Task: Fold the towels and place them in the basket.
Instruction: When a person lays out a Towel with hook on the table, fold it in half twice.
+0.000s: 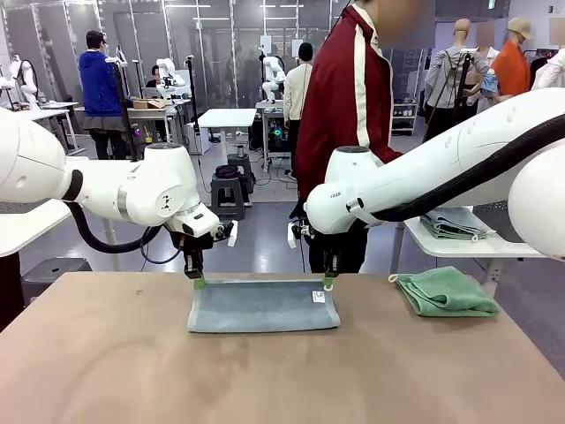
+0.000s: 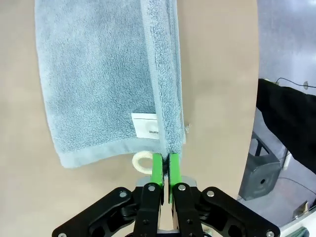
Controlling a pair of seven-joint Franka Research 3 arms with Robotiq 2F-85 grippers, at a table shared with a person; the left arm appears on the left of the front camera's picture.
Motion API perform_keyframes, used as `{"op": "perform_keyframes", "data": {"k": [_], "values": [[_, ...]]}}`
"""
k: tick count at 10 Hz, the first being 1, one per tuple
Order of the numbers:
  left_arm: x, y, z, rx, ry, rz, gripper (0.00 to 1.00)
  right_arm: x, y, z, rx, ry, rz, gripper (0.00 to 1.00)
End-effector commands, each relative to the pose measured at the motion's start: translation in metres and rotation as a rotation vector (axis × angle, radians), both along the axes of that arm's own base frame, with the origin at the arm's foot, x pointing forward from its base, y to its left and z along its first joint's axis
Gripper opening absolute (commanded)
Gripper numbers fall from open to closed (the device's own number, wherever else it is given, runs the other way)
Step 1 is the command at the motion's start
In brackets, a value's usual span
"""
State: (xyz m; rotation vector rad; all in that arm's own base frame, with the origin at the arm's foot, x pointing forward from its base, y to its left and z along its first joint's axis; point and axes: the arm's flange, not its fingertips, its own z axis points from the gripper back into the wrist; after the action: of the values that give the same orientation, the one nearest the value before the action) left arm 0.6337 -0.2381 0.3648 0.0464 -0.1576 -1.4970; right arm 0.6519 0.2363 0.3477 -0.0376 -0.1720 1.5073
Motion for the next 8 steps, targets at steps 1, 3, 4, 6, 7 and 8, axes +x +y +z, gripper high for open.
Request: {"op": "perform_keyframes", "data": {"k": [1, 3, 4, 6, 7, 8], "values": [[0.012, 0.000, -0.001, 0.013, -0.044, 0.000, 0.06, 0.002, -0.002, 0.000, -0.028, -0.033, -0.041, 0.07], [0.017, -0.003, -0.004, 0.008, -0.095, -0.009, 0.25, 0.001, -0.002, 0.000, -0.015, -0.061, -0.049, 0.07], [0.018, -0.003, -0.005, 0.006, -0.107, -0.015, 0.26, 0.000, -0.001, 0.001, -0.012, -0.065, -0.054, 0.26], [0.020, -0.004, -0.007, 0.001, -0.164, -0.019, 0.45, -0.002, -0.002, 0.005, -0.003, -0.081, -0.057, 0.46], [0.019, -0.003, -0.004, -0.014, -0.198, -0.018, 0.64, -0.004, -0.003, 0.009, 0.006, -0.080, -0.061, 0.30], [0.016, 0.000, 0.003, -0.048, -0.189, -0.027, 0.48, -0.009, -0.003, 0.017, 0.020, -0.063, -0.073, 0.66]]}}
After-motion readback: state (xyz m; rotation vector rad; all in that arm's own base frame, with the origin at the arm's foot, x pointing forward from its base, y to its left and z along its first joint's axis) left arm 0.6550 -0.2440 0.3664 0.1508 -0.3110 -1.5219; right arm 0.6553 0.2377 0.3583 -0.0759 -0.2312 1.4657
